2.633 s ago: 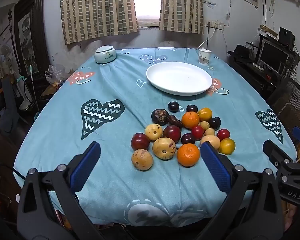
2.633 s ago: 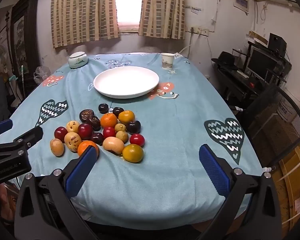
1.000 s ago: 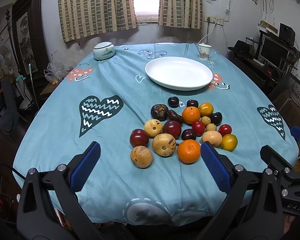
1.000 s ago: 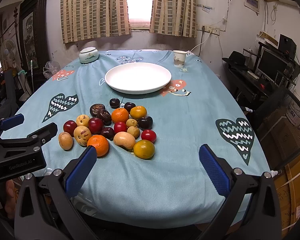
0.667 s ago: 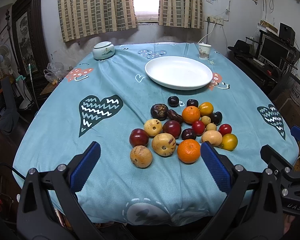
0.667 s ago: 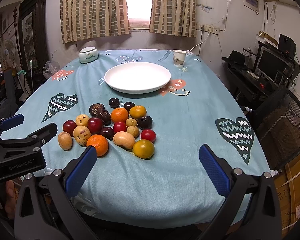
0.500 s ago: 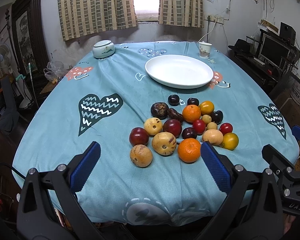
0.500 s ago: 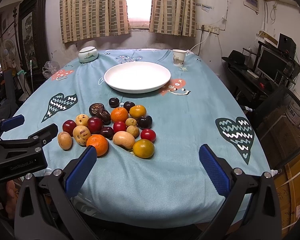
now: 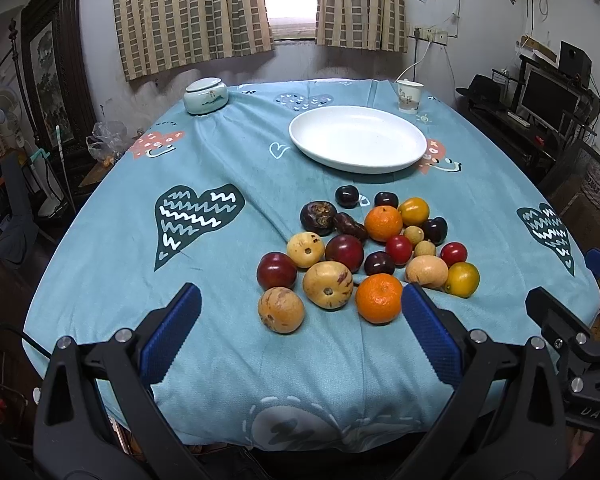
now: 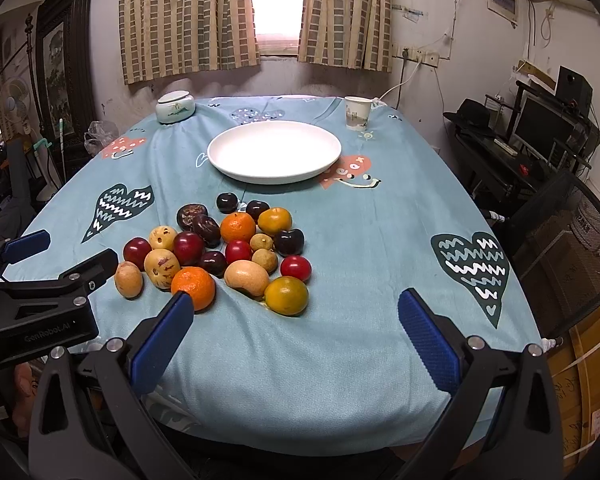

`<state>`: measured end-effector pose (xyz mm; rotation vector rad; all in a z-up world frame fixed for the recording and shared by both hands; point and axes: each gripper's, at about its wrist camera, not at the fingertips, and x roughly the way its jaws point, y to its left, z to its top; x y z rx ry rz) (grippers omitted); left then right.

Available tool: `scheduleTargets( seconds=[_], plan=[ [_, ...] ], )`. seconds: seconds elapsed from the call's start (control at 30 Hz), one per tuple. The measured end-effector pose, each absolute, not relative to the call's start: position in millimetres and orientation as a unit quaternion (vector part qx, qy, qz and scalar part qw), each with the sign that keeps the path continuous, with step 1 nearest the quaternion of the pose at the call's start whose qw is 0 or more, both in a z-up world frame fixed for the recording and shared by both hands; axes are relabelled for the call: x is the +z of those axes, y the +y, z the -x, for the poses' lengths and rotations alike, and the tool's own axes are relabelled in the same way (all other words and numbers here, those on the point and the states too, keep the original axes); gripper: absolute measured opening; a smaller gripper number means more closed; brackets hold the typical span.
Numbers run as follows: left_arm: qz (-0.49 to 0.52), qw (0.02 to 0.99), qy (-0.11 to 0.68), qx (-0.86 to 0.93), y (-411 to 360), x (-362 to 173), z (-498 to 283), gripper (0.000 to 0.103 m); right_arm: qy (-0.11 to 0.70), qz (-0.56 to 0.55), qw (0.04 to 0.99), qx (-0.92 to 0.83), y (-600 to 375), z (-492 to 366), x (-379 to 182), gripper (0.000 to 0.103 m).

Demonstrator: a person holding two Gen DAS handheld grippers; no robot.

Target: Organize fruits

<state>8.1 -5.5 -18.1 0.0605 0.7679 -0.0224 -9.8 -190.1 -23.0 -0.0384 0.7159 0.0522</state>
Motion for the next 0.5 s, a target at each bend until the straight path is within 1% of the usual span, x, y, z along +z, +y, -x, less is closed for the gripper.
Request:
scheduleTargets(
  seconds=[0.17,0.3,0.33,0.4,0.5],
  plan=[
    [-0.034,0.925,0.378,-0.012,-4.0,-21.8,-11.1,0.101,0.35,0.023,0.936,0.025,-191.2,9.3,-27.5,0.102],
    [-0.045,0.927,0.371,0.001,12.5,-29.2,-9.7,0.101,0.338,0.044,0.939,0.038,-190.3,9.5,-39.1,0.102],
    [-0.048,0.926,0.374,0.006,19.1,-33.3,-9.8,0.101,0.339,0.045,0.939,0.041,-192.0,8.6,-44.9,0.1],
    [-0.049,0.921,0.387,0.019,33.3,-46.1,-9.5,0.101,0.35,0.033,0.935,0.047,-197.0,0.5,-56.4,0.081],
    [-0.039,0.913,0.406,0.026,48.0,-59.7,-9.2,0.101,0.369,0.015,0.928,0.055,-202.5,-16.4,-69.8,0.077]
  ],
)
